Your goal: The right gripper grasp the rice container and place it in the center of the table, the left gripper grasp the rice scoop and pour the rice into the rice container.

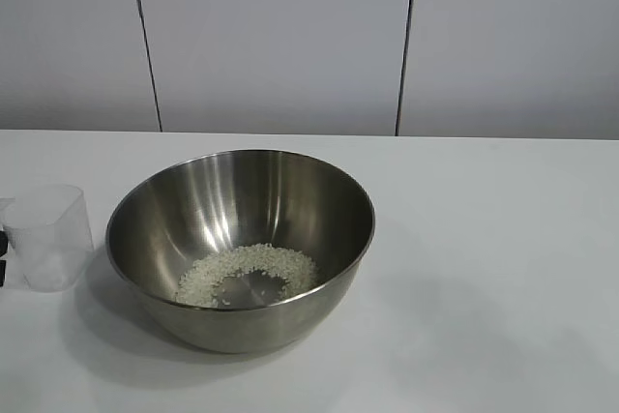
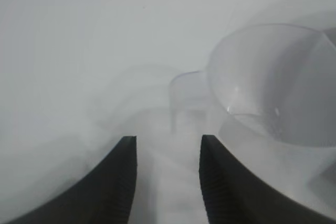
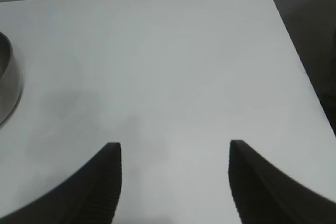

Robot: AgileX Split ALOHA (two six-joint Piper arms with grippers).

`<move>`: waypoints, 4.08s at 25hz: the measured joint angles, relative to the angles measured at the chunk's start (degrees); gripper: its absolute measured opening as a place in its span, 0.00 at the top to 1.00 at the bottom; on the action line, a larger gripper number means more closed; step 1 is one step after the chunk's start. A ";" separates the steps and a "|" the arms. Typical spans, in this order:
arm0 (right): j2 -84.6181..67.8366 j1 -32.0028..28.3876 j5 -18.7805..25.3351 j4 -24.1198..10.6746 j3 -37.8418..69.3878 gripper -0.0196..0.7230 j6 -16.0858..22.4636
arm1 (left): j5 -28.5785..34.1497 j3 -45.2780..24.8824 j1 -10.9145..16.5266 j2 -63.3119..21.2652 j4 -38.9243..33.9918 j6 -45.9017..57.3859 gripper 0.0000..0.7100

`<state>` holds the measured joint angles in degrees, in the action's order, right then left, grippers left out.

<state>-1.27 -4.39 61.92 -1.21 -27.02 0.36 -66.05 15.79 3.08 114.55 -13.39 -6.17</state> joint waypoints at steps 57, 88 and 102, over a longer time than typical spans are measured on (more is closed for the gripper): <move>0.00 0.00 0.01 0.00 0.00 0.42 0.00 | 119.40 33.58 -19.13 -100.98 2.95 1.13 0.59; 0.00 0.00 0.01 0.05 0.00 0.42 0.00 | 131.34 11.71 -19.13 -115.51 13.39 5.55 0.59; 0.00 0.00 0.00 0.16 0.00 0.42 0.00 | 131.11 11.71 -19.13 -115.51 12.06 7.78 0.59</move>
